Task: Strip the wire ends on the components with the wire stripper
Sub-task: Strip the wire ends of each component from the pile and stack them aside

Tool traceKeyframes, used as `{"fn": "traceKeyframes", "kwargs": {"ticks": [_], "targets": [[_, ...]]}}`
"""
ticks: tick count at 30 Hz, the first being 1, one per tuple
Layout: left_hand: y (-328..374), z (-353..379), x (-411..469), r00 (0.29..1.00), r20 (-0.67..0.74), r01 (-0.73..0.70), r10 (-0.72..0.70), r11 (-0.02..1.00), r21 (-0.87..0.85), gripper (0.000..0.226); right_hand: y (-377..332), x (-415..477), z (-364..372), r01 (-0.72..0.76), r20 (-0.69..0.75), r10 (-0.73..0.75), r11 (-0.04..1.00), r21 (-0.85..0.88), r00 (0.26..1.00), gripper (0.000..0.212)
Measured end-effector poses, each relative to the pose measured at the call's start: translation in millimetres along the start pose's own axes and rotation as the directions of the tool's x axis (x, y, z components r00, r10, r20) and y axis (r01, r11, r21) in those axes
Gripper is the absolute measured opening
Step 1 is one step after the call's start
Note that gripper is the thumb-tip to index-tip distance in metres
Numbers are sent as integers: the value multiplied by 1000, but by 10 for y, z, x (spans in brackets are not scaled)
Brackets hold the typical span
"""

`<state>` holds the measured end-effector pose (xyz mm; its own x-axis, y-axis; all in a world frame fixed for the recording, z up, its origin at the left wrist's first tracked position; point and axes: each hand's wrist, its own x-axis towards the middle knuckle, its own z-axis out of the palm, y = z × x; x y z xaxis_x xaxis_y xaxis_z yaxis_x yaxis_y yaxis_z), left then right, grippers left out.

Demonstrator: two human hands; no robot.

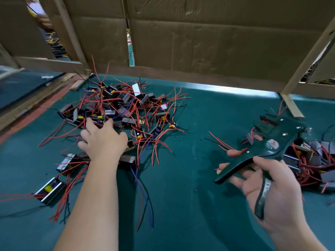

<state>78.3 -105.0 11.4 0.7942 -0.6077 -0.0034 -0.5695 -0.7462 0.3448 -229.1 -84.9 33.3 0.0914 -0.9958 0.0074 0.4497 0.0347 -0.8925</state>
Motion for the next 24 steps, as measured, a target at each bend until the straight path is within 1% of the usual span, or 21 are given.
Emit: {"fn": "traceKeyframes", "kwargs": {"ticks": [2,4,6,7,8,9,10,11,12,13,14,15,16,17,18,20,22,24], "targets": [[-12,-3,31,1000,18,0,0,1000,5,52,-1,-18,6,24,35,-24,1000,4,999,38],[-14,18,36,999,-29,-27,27,1000,-14,48,4,-35,8,27,59,-28,1000,8,998,49],[3,36,0,985,-161,-72,59,994,-77,44,5,-49,14,19,80,-19,1000,8,997,51],[16,27,-21,961,-269,-108,63,982,-153,42,6,-52,19,15,87,-16,1000,6,996,51],[32,3,-39,919,-388,-179,67,949,-259,39,4,-53,27,12,92,-12,1000,9,996,52],[52,-31,-67,864,-495,-298,90,884,-360,36,4,-54,34,7,95,-8,1000,14,995,53],[65,-66,-94,802,-582,-434,133,800,-415,33,3,-53,40,6,99,-8,1000,19,995,54],[78,-97,-126,748,-640,-544,176,715,-439,28,5,-52,43,10,104,-12,1000,23,995,54],[94,-123,-160,724,-658,-615,208,626,-479,23,6,-50,44,14,111,-17,1000,24,994,54],[118,-151,-194,738,-635,-643,229,522,-559,20,12,-48,44,19,117,-22,1000,23,993,55],[154,-181,-243,779,-576,-624,249,402,-670,18,19,-45,39,22,125,-25,999,24,992,56],[201,-208,-299,819,-497,-568,287,286,-772,18,23,-44,31,23,135,-27,999,28,991,58],[244,-227,-355,839,-431,-509,333,199,-838,20,26,-42,25,20,144,-25,999,37,989,59],[280,-240,-400,842,-385,-462,378,137,-876,22,27,-40,20,14,155,-22,999,50,988,59],[305,-243,-432,839,-349,-422,418,94,-902,23,26,-37,20,9,168,-19,998,62,986,59],[341,-237,-477,835,-293,-363,465,65,-930,22,26,-30,33,-1,188,-13,997,75,982,64],[356,-221,-508,845,-269,-332,463,58,-942,20,39,-27,38,-13,194,-2,997,80,981,65],[360,-220,-524,866,-251,-291,432,27,-956,19,58,-26,30,-20,197,4,997,80,980,60]]}}
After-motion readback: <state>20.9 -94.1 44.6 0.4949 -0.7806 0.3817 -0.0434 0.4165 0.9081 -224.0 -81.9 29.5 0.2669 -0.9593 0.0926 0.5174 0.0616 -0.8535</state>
